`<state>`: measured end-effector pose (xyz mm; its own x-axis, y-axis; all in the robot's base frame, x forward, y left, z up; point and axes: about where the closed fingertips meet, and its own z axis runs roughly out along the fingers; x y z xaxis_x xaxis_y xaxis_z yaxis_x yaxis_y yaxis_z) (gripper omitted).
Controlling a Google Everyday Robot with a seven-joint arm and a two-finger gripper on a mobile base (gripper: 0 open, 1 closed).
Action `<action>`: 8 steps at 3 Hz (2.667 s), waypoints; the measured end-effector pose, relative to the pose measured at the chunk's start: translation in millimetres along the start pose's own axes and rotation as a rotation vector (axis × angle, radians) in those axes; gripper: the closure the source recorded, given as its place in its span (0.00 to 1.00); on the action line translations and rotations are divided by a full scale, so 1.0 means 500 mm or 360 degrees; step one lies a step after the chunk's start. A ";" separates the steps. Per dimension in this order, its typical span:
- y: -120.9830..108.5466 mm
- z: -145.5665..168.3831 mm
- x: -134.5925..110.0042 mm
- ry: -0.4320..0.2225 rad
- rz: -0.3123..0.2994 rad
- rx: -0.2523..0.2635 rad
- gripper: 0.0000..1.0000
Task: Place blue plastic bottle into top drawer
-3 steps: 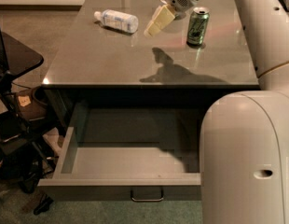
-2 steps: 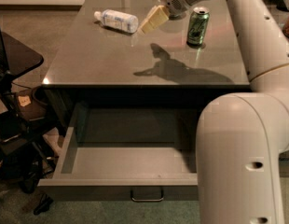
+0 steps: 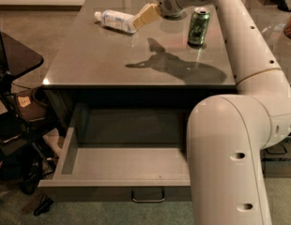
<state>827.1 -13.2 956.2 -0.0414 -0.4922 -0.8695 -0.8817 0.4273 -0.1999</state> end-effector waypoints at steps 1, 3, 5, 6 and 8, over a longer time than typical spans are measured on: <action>-0.003 0.005 0.005 0.0002 0.0019 0.0008 0.00; -0.010 0.117 -0.021 -0.0131 0.0083 0.0005 0.00; -0.021 0.145 0.007 -0.0117 0.0142 0.0019 0.00; -0.042 0.191 0.040 -0.0087 0.0266 0.0065 0.00; -0.046 0.228 0.052 -0.0077 0.0340 0.0078 0.00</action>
Offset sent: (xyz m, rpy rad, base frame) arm 0.0371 0.0358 -0.0259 0.1069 0.0387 -0.0108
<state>900.1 50.6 886.9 -0.2011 -0.3499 -0.9150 -0.8313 0.5550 -0.0295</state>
